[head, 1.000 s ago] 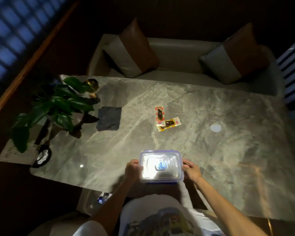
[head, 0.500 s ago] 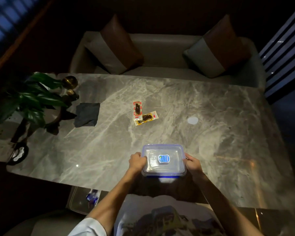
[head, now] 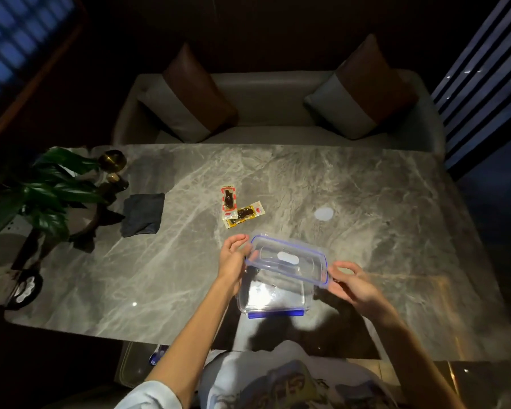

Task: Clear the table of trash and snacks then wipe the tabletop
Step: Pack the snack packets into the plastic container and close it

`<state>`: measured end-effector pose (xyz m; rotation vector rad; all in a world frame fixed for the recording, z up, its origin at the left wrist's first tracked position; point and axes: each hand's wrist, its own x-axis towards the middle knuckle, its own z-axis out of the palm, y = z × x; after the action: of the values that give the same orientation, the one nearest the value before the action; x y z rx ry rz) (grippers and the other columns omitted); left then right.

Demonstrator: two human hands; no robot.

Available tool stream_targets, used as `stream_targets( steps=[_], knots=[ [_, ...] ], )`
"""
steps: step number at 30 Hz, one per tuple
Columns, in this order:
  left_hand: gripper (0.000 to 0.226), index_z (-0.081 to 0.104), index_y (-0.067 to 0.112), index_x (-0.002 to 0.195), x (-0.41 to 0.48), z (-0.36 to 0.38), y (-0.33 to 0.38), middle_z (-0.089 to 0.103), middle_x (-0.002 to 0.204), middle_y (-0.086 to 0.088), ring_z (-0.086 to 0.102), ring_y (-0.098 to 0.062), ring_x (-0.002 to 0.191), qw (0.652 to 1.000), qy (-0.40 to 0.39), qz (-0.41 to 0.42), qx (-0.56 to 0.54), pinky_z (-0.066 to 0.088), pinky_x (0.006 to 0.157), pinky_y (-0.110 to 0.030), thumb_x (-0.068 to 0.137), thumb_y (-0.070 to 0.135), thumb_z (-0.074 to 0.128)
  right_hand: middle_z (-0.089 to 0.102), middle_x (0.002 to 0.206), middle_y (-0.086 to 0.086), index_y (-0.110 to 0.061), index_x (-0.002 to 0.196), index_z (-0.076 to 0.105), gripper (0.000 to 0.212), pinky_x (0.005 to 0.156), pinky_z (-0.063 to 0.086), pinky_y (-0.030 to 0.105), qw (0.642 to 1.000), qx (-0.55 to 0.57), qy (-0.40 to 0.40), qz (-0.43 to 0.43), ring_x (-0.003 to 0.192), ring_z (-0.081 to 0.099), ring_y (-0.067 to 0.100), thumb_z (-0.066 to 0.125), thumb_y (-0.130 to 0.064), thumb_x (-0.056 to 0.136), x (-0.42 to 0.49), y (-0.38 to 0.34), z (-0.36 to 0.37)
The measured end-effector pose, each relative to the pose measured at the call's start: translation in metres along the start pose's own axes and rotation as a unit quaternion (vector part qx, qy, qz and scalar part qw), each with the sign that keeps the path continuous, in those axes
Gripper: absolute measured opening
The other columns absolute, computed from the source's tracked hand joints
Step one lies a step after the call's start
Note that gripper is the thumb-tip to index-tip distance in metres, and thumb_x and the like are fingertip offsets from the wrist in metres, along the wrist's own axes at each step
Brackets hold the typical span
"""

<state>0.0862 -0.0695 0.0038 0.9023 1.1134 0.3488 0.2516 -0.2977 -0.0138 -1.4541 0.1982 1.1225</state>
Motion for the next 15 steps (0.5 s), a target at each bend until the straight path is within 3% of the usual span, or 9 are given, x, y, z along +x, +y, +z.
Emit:
stream_targets(
  steps=[2,4,7,9,11,13,15],
  knots=[
    [0.034,0.058,0.007,0.114,0.001,0.009,0.002,0.062,0.124,-0.006,0.067,-0.03,0.104,0.999,-0.038,0.016,0.026,0.059,0.085,-0.037,0.086,-0.011,0.057,0.069,0.091,0.018,-0.012,0.115,0.058,0.035,0.065,0.059,0.028,0.998,-0.044,-0.023,0.041,0.075,0.068,0.026,0.064,0.004,0.084,0.002,-0.002,-0.012],
    [0.035,0.059,0.01,0.117,0.003,0.022,0.007,0.062,0.129,-0.007,0.062,-0.032,0.116,0.995,-0.087,0.031,0.047,0.051,0.099,-0.045,0.087,-0.009,0.056,0.071,0.099,0.017,-0.011,0.111,0.065,0.03,0.067,0.059,0.027,0.992,-0.088,-0.077,0.055,0.082,0.069,0.024,0.064,0.002,0.085,-0.002,-0.005,-0.025],
    [0.039,0.05,0.013,0.136,0.006,0.039,0.015,0.056,0.137,-0.004,0.054,-0.02,0.124,0.974,-0.138,0.059,0.17,0.044,0.103,-0.027,0.097,0.009,0.051,0.068,0.089,0.011,-0.007,0.103,0.064,0.021,0.066,0.058,0.027,0.995,-0.078,-0.053,0.018,0.074,0.069,0.017,0.07,-0.006,0.082,-0.011,0.007,-0.045],
    [0.048,0.04,0.011,0.144,0.012,0.036,0.004,0.048,0.143,-0.006,0.044,-0.02,0.134,0.949,-0.095,0.076,0.29,0.037,0.106,-0.024,0.098,0.012,0.05,0.062,0.076,0.014,-0.002,0.089,0.063,0.038,0.055,0.055,0.027,0.999,-0.048,0.015,-0.01,0.063,0.063,0.025,0.085,-0.018,0.062,-0.015,0.021,-0.056],
    [0.058,0.032,0.01,0.148,0.021,0.021,-0.019,0.04,0.151,-0.011,0.037,-0.028,0.14,0.923,-0.011,0.075,0.378,0.031,0.115,-0.036,0.094,0.01,0.054,0.059,0.063,0.016,0.003,0.076,0.064,0.046,0.045,0.048,0.024,0.996,-0.025,0.086,-0.021,0.057,0.055,0.024,0.09,-0.023,0.049,-0.013,0.037,-0.059],
    [0.066,0.029,0.008,0.146,0.03,0.002,-0.047,0.047,0.142,-0.021,0.044,-0.039,0.132,0.9,0.05,0.028,0.431,0.037,0.112,-0.047,0.088,0.009,0.059,0.064,0.054,0.007,0.0,0.071,0.061,0.017,0.043,0.051,0.023,0.99,0.011,0.141,-0.015,0.053,0.06,0.021,0.078,-0.003,0.07,-0.013,0.054,-0.054],
    [0.068,0.024,0.009,0.143,0.034,-0.012,-0.072,0.055,0.128,-0.025,0.054,-0.043,0.118,0.893,0.056,-0.054,0.444,0.045,0.103,-0.05,0.084,0.012,0.058,0.067,0.062,0.007,-0.006,0.079,0.056,0.024,0.048,0.056,0.025,0.988,0.022,0.15,0.018,0.057,0.065,0.019,0.055,0.018,0.082,-0.006,0.071,-0.049]
  ],
)
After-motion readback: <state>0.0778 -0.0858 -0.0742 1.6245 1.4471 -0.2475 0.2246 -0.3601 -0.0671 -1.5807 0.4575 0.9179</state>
